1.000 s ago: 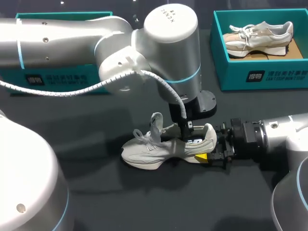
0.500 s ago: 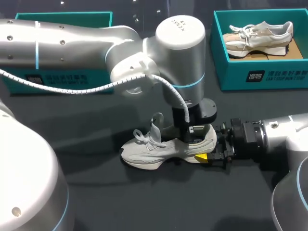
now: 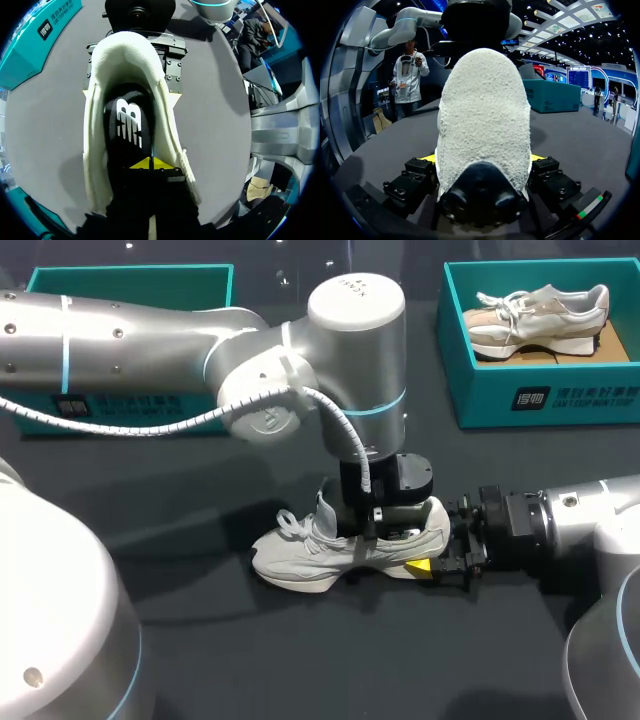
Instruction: Take the shoe out of the shoebox, open the shoe tongue, remove and reinsert the insole, then place the shoe into the shoebox
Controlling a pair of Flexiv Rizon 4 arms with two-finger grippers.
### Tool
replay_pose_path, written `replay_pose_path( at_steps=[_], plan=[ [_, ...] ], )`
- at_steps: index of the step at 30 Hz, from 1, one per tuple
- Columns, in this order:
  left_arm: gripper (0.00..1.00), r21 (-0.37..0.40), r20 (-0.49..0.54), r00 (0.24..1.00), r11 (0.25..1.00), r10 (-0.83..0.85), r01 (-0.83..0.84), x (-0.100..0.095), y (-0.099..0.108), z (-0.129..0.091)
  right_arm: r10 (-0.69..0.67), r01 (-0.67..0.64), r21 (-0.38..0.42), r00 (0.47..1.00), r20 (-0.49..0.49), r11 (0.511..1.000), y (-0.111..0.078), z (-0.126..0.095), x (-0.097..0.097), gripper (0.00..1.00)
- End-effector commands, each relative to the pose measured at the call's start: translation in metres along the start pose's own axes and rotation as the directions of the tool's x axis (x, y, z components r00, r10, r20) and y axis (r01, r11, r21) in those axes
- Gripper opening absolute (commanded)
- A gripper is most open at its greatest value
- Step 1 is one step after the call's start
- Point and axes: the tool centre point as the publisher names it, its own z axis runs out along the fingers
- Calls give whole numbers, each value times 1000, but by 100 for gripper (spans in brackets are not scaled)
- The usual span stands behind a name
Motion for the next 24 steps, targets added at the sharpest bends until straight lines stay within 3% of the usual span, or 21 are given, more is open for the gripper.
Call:
replay_pose_path(
  at_steps=[1,3,10,24],
  plan=[
    [4,6,20,1000,1000,7,-7,10,3,4,1,-1,5,1000,1,1000,2,0,1,0],
    [19,2,37,999,1000,9,-9,11,0,7,1,-1,5,1000,1,1000,2,0,1,0],
    [36,-7,93,996,1000,7,-7,9,-11,18,1,-1,5,1000,1,1000,2,0,1,0],
    [37,-34,267,962,997,-55,67,-20,-19,41,1,-1,5,1000,1,1000,2,0,1,0]
  ],
)
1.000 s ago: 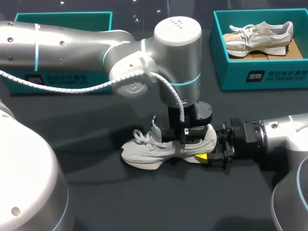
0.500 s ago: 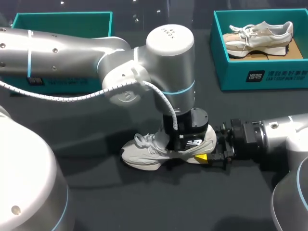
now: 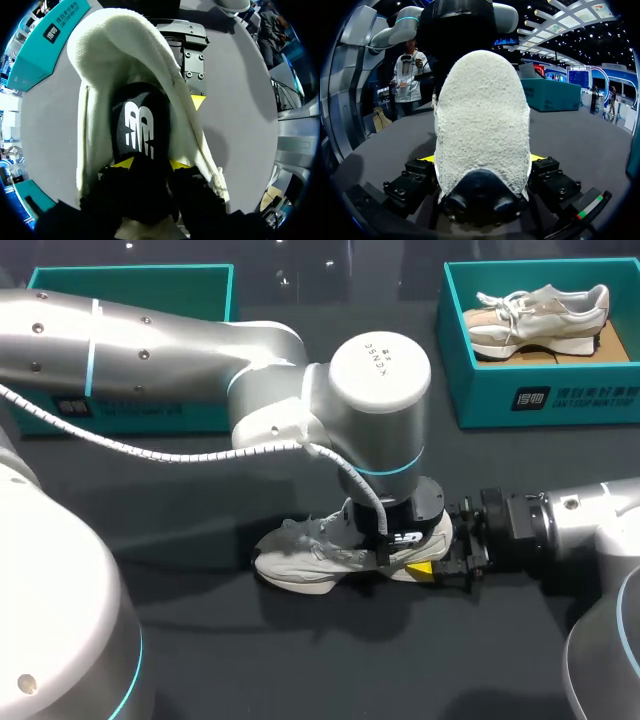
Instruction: Take the shoe out of the shoebox, open the shoe tongue, remove and reinsert the insole, then place the shoe into the shoebox
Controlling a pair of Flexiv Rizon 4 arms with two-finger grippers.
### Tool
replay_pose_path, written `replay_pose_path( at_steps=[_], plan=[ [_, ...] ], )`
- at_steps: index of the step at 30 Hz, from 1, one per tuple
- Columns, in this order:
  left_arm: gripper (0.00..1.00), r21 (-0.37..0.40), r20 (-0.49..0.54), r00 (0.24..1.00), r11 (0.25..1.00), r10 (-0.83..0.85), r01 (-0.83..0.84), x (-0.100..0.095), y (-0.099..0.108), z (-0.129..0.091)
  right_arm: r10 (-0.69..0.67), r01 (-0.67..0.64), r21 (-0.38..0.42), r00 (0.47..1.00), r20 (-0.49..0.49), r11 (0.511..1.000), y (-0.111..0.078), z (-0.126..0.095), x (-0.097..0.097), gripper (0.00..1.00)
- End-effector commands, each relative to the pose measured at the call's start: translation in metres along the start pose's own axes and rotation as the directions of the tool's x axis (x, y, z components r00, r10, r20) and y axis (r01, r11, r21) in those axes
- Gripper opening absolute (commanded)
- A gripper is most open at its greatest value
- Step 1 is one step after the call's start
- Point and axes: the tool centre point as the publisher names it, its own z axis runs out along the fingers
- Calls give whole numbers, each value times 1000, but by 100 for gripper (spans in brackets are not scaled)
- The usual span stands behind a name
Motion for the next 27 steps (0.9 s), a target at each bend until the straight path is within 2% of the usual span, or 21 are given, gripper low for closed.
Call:
replay_pose_path(
  at_steps=[1,2,6,7,11,19,27],
  plan=[
    [35,-23,47,999,999,-23,24,-3,-8,15,1,-1,2,1000,1,1000,6,1,0,0],
    [33,-29,52,998,999,-31,33,-5,-7,17,1,-1,2,1000,1,1000,6,1,0,0],
    [10,-40,85,994,997,-67,71,-16,-4,21,1,-1,2,1000,1,1000,6,1,0,0],
    [0,-39,83,994,996,-71,74,-18,-2,21,1,-1,2,1000,1,1000,6,1,0,0],
    [0,-24,72,993,996,-89,91,-23,6,15,1,-1,2,1000,1,1000,6,1,0,0],
    [0,66,-52,995,994,-87,91,-26,26,-11,1,-1,2,1000,1,1000,6,1,0,0],
    [0,151,-141,989,986,-45,66,-22,36,-32,1,-1,2,1000,1,1000,6,1,0,0]
  ],
)
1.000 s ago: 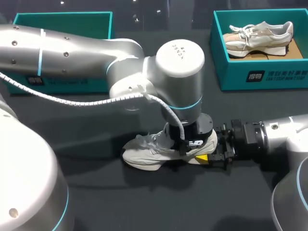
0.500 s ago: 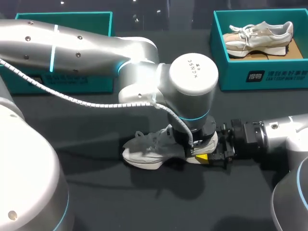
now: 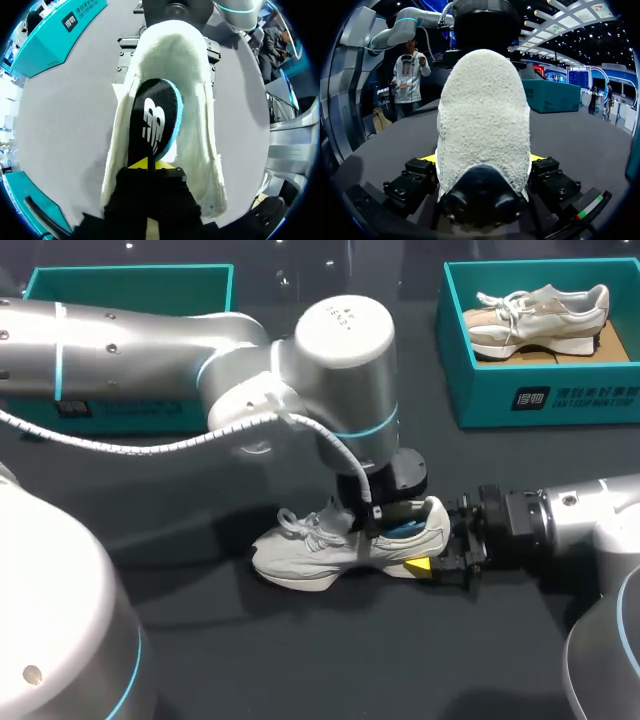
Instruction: Take the shoe out of the shoebox, open the shoe tongue, remove and reinsert the insole, then place the shoe into the shoebox
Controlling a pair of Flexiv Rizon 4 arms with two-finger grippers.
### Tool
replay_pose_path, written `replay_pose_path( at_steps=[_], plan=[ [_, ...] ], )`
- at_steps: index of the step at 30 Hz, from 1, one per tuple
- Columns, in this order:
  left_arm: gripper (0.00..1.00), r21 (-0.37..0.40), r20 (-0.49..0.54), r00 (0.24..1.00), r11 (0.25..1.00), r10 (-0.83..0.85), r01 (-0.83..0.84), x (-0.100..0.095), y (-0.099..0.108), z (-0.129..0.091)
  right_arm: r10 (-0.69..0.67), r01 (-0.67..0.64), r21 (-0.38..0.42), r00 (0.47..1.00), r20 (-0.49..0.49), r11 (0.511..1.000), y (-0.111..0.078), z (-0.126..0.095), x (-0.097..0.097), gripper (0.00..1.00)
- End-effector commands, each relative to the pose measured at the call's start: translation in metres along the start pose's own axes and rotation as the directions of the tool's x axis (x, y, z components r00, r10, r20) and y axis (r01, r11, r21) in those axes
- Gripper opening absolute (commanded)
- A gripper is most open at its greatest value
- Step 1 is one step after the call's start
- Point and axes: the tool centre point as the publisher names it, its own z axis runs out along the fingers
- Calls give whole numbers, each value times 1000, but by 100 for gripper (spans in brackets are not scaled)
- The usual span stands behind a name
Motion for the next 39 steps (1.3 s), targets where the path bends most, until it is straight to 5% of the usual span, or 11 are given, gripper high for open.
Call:
replay_pose_path(
  at_steps=[1,17,29,39],
  plan=[
    [0,94,-56,998,995,29,-23,-2,22,-16,0,0,6,1000,1,1000,2,-1,3,0],
    [0,255,-119,990,966,82,-49,11,17,-48,0,0,6,1000,1,1000,2,-1,3,0],
    [0,324,-48,997,945,65,-46,11,-25,-71,0,0,6,1000,1,1000,2,-1,3,0],
    [0,311,1,999,949,40,-38,5,-46,-68,0,0,6,1000,1,1000,2,-1,3,0]
  ],
)
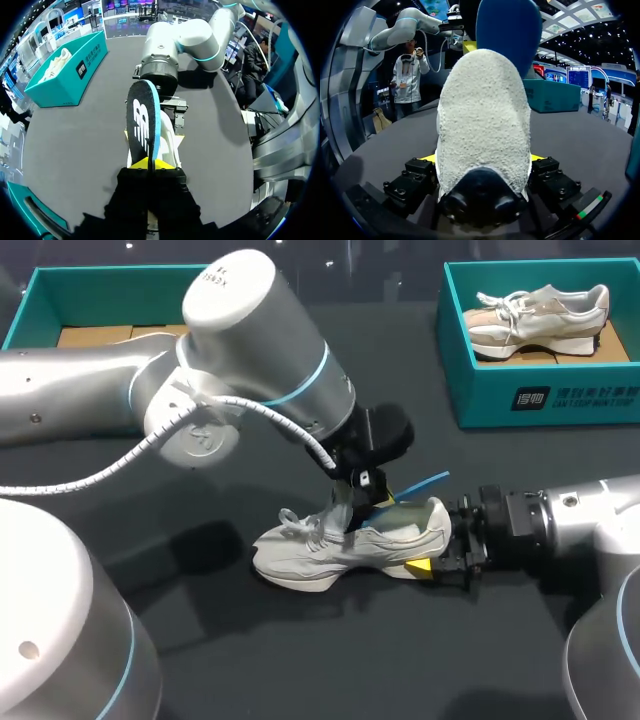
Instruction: Take the shoe out of the shoebox, open the shoe tongue, remove and reinsert the insole, then place the shoe into the shoebox
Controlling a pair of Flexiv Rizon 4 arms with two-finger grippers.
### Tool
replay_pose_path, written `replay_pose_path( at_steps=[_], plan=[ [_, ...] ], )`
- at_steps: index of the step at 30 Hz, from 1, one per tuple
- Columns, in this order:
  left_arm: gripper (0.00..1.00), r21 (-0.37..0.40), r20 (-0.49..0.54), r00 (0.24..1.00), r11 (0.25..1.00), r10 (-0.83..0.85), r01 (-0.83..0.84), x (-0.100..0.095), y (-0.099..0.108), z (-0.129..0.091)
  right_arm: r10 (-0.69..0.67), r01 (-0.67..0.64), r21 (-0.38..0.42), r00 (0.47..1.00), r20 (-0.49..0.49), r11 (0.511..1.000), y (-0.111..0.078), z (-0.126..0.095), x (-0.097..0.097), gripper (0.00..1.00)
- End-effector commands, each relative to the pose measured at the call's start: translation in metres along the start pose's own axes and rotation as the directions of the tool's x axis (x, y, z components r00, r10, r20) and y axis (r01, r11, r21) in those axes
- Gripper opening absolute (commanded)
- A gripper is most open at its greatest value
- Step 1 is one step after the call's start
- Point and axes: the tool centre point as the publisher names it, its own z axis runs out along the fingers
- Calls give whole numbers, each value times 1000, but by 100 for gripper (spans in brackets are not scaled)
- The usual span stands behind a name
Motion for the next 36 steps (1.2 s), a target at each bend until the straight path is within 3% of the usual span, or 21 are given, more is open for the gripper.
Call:
replay_pose_path(
  at_steps=[1,6,9,14,20,36],
  plan=[
    [0,-19,10,1000,1000,-5,5,-3,-10,8,0,0,5,1000,0,1000,2,0,2,0],
    [2,-16,36,999,1000,-4,5,-2,-8,10,0,0,5,1000,0,1000,2,0,2,0],
    [20,-2,52,999,1000,-1,1,0,-6,8,0,0,5,1000,0,1000,2,0,2,0],
    [37,28,89,996,1000,6,-8,5,-6,3,0,0,5,1000,0,1000,2,0,2,0],
    [46,59,147,989,998,17,-26,12,-6,-1,0,0,5,1000,0,1000,2,0,2,0],
    [47,101,247,968,992,41,-68,21,-9,17,0,0,5,1000,0,1000,2,0,2,0]
  ],
)
